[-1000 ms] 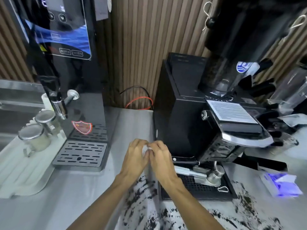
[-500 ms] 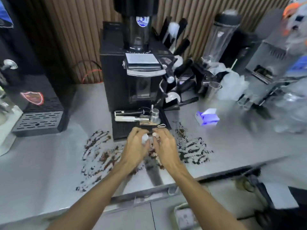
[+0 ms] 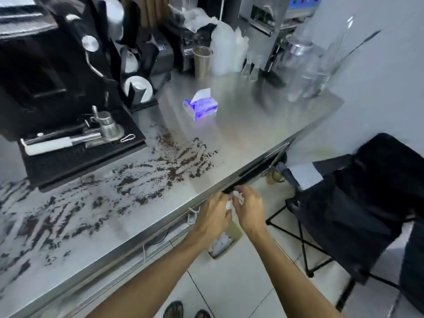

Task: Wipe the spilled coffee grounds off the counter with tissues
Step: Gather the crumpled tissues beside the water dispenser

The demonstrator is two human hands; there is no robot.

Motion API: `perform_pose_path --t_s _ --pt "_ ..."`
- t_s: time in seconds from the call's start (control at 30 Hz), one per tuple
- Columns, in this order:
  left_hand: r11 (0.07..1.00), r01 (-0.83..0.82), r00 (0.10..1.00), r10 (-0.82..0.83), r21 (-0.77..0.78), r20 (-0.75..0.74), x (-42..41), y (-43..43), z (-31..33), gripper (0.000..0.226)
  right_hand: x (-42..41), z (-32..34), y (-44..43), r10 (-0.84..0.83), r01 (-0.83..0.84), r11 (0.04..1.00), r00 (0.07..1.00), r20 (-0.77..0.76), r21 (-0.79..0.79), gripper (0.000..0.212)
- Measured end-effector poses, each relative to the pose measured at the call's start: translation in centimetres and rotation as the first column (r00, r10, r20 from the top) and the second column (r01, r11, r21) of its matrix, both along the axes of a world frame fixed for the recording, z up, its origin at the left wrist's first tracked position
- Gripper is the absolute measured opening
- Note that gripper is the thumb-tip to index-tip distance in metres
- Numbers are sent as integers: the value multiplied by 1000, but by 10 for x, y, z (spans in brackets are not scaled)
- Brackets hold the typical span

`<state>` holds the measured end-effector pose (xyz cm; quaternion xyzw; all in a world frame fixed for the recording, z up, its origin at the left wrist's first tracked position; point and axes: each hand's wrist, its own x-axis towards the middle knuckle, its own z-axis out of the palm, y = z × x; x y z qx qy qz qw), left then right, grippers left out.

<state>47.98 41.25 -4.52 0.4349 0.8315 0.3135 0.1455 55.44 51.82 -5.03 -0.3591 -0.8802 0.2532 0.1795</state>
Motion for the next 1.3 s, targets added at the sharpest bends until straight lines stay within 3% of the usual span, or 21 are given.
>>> perform_pose_path --t_s 0.2,0.37,0.57,0.7,0.93,1.13,1.3 --pt "970 128 992 -130 -206 6 9 25 -148 34 37 -144 21 -95 117 986 979 179 -122 22" --pt "927 182 972 -220 -327 -83 8 44 -272 29 45 -270 30 -138 188 965 957 255 -185 24" --pt "937 197 962 -242 -288 -129 1 61 -324 28 51 -326 37 -184 245 954 934 306 -175 33" --pt "956 174 971 -207 -238 -122 0 60 -278 28 53 -278 33 -211 255 956 940 269 -144 29" --pt "986 146 971 -158 -77 -180 3 63 -127 14 43 -129 33 -221 226 974 969 112 -34 8" --pt "985 169 965 -155 47 -211 -10 82 -8 16 23 2 51 -208 208 974 978 -12 91 5" --pt "986 117 966 -86 119 -244 -47 91 59 14 -13 69 71 -169 178 972 983 -67 155 7"
